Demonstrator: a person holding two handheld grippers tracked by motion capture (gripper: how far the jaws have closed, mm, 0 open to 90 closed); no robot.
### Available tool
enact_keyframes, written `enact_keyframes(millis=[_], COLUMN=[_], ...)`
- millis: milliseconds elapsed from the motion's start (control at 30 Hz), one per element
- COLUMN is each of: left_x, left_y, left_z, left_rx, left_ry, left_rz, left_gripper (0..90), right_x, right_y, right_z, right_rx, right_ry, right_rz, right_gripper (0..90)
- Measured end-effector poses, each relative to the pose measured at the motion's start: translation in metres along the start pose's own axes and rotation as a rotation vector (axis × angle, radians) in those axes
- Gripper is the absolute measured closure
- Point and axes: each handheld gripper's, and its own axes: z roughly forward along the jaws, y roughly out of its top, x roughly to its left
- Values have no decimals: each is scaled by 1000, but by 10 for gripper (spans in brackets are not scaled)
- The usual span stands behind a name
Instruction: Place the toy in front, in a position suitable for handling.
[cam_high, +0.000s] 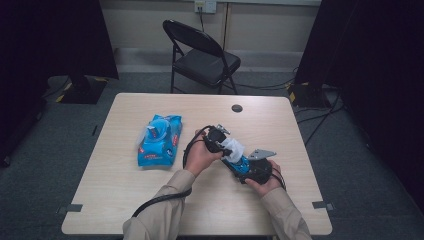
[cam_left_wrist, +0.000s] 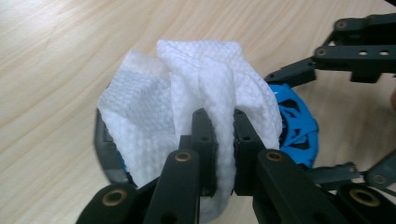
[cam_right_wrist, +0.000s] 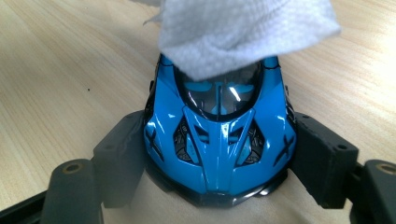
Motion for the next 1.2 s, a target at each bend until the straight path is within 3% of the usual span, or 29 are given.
enact_keyframes(millis=[300, 567, 867, 1200], left_x=[15, 21, 25, 29], left_y=[-3, -4, -6, -6], left_z=[-1, -4, -6, -13], left_rx=[-12, -6, -4, -17], left_ry=[39, 84, 80, 105], left_rz=[-43, -41, -58, -68], left_gripper=[831, 831, 832, 833], right_x=[0, 0, 0, 0], right_y=[0, 0, 0, 0], right_z=[0, 0, 0, 0], right_rx=[0, 1, 0, 0], right_ry=[0, 0, 0, 0], right_rz=[0, 1, 0, 0], right_gripper=[254, 254, 254, 254])
